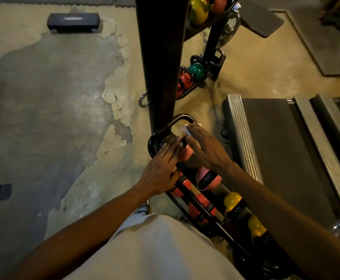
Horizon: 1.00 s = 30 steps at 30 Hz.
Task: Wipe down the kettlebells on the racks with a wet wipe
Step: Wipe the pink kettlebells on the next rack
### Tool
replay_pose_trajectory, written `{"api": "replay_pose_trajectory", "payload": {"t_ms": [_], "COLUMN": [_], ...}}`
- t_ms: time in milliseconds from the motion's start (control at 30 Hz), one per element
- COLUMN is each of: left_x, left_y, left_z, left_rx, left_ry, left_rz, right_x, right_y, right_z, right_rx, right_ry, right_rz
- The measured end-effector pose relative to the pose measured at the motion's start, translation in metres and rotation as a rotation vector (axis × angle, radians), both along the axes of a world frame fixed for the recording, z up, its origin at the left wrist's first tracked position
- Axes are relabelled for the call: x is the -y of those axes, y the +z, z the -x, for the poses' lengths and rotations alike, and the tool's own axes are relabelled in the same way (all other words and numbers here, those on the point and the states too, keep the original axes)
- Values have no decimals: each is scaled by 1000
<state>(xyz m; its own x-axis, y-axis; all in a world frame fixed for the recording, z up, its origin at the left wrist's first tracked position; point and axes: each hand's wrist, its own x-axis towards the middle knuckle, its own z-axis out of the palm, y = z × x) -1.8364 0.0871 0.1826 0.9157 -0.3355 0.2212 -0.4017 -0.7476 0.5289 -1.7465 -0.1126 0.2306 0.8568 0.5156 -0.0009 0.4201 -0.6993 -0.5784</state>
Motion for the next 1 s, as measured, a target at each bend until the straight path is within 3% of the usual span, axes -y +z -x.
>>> {"api": "replay_pose_trajectory", "payload": {"t_ms": [100,267,367,533,600,900,1000], "left_x": [0,-4,-5,-6,-6,-9,-9], "left_y": [0,-4,-4,0,2,4,5], "left_z": [-1,-8,-9,-10,-10,-11,-10], "left_rx": [-5,6,-20,-39,-38,-19,-7], "left_ry": [8,-30,-5,-8,10,-5,-10], "left_rz": [-24,-91,-94,-109,-104,-93,-83], "right_x": [-10,-28,-32,-30,-28,-16,-11], "right_y": [-2,2,7,43,49,40,40], "right_z": [5,6,3,-11,-16,-18,-17], "right_rx": [-73,-478,-634,-1064,-1148,-1377,-1409], "right_ry": [-92,-534,-616,-823,-841,-743,-756], "right_rz": [-81,-580,-772,-1258,-1316,-1175,-1245]}}
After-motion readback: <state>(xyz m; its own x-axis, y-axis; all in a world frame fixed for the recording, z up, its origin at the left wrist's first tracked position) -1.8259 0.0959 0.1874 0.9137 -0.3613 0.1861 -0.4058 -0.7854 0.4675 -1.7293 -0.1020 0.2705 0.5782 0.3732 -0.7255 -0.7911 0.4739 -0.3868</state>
